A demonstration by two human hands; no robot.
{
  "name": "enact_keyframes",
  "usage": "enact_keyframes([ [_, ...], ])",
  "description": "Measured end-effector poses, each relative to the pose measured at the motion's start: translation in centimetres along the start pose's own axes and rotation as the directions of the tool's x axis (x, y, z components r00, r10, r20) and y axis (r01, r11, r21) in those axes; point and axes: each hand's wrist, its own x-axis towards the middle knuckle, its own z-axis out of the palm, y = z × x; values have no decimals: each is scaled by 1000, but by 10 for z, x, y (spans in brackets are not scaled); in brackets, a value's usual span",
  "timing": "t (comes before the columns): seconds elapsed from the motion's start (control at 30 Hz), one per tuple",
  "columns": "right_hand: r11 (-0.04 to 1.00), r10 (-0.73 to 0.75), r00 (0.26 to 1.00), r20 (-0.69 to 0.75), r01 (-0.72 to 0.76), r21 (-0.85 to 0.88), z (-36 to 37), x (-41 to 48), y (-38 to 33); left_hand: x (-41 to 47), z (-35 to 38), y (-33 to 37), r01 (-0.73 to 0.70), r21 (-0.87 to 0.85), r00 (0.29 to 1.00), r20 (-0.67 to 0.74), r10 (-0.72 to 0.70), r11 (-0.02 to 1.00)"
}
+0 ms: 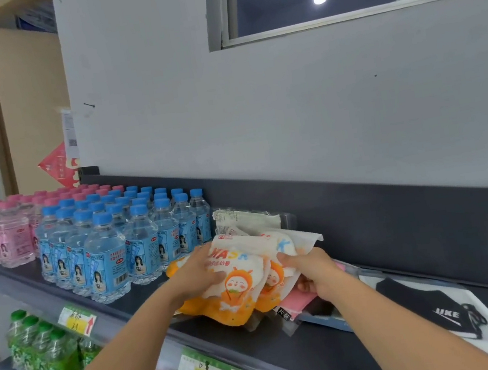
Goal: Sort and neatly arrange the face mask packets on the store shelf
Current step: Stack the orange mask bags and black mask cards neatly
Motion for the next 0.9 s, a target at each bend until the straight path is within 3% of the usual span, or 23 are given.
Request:
enact_keyframes([
  [0.1, 1000, -16, 1000, 14, 17, -11, -1, 3, 1, 13, -3, -3, 154, 146, 988, -8, -154, 977],
  [0.23, 1000, 3, 1000, 24, -3, 4, -4, 6, 3, 23, -14, -1, 240, 224, 959, 93, -266, 944],
  [0.33, 1000, 3, 999, 47, -4, 21, -7, 6, 3, 27, -16, 3, 229, 319, 950, 132, -282, 920],
  [0.5, 1000, -5, 999, 48, 6, -23, -8, 8, 3, 29, -24, 4, 219, 406, 965, 44, -258, 887],
  [0.57, 999, -2, 999, 39, 3, -43, -8, 7, 2, 30, -23, 0, 226, 336, 968, 26, -249, 915],
  [0.7, 999, -3, 1000, 15, 3, -39, -5, 7, 2, 29, -27, 3, 195, 16, 980, 34, -195, 981],
  [0.9, 997, -72, 994, -83, 75, 36, -2, 5, 3, 13, -36, 28, 229, -199, 966, 171, -196, 953],
])
